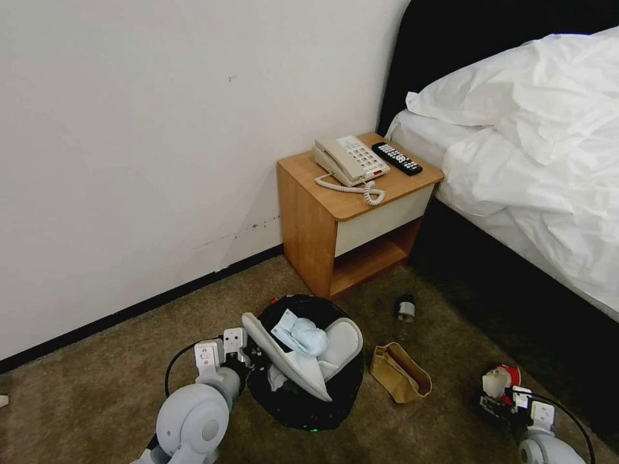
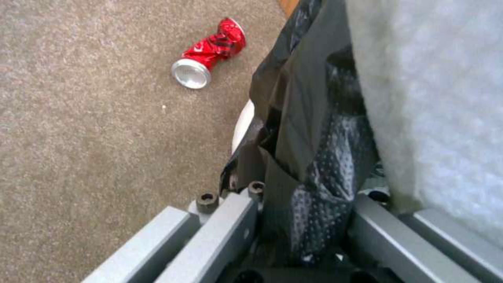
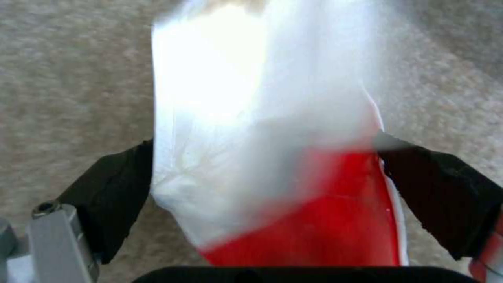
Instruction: Pick up the trash bin, then pick up the garbage from the floor and place it into the trash bin.
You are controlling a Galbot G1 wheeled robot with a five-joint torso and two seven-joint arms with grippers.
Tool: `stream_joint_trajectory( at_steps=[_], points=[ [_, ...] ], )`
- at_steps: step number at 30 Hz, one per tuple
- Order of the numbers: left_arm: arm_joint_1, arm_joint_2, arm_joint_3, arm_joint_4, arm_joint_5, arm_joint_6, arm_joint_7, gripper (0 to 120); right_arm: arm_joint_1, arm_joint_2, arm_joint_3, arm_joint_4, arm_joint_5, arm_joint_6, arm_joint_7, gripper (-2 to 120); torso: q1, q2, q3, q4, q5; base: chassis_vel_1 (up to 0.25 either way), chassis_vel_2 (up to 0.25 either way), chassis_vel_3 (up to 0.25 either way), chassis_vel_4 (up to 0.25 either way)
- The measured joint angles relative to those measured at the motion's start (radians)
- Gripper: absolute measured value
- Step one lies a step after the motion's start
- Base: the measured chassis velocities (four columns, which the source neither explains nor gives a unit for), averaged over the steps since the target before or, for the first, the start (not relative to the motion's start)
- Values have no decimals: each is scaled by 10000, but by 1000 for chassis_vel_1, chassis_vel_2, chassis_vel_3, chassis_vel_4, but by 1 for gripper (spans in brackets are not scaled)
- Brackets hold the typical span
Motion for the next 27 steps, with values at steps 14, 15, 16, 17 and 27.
stream_joint_trajectory(
  at_steps=[14, 15, 16, 17, 27],
  points=[
    [7, -15, 23, 48, 35, -7, 6, 0, 331, 99, 101, -424, -137, 176, 37, 100, 0, 0, 0, -2, -1, 0, 0, 0, 0],
    [7, -15, 23, 48, 35, -7, 6, 0, 331, 99, 101, -424, -137, 176, 37, 100, 0, 0, 0, -2, -1, 0, 0, 0, 0],
    [8, -18, 19, 51, 41, -8, 6, 0, 353, 104, 78, -435, -140, 194, 37, 100, 0, 0, 0, -2, -1, 0, 0, 0, 0],
    [8, -22, 17, 52, 45, -10, 6, 0, 365, 107, 56, -438, -144, 215, 38, 100, 0, 1, 0, -2, -1, 0, 0, 0, 0],
    [12, -70, 23, 78, 90, -15, 0, 0, 455, 155, -52, -565, -260, 473, -27, 79, 0, 1, -1, 2, -3, 0, 0, 0, 0]
  ],
)
